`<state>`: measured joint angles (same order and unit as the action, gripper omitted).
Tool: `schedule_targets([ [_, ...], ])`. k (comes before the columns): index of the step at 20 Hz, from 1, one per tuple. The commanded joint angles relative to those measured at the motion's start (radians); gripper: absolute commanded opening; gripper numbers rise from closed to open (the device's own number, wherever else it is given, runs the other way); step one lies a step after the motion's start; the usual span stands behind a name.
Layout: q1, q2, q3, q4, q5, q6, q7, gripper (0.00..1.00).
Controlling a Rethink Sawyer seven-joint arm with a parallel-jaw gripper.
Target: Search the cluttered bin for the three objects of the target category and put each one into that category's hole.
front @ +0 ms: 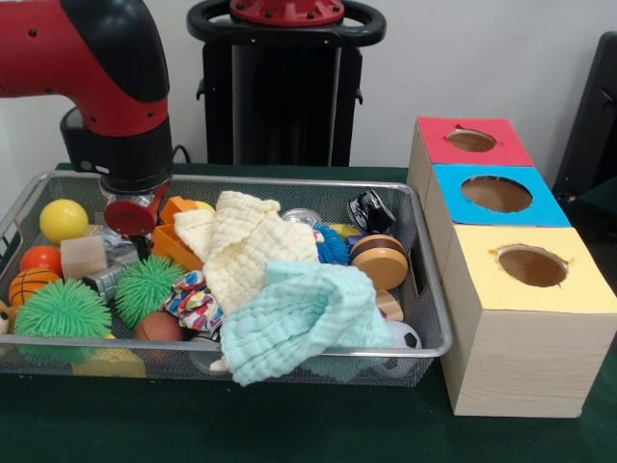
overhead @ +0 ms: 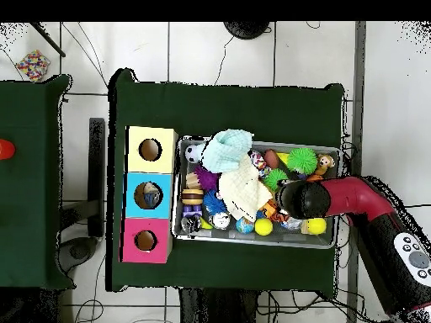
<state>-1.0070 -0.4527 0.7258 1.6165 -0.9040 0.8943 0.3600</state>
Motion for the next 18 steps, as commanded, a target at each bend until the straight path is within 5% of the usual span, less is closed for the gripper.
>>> schedule_targets([
  [1,0.012,0.035,0.076,0.020,0.038,0.025,-0.225,1.00],
  [18,0.082,-0.044,0.040,-0.008,0.039,0.083,-0.189,1.00],
])
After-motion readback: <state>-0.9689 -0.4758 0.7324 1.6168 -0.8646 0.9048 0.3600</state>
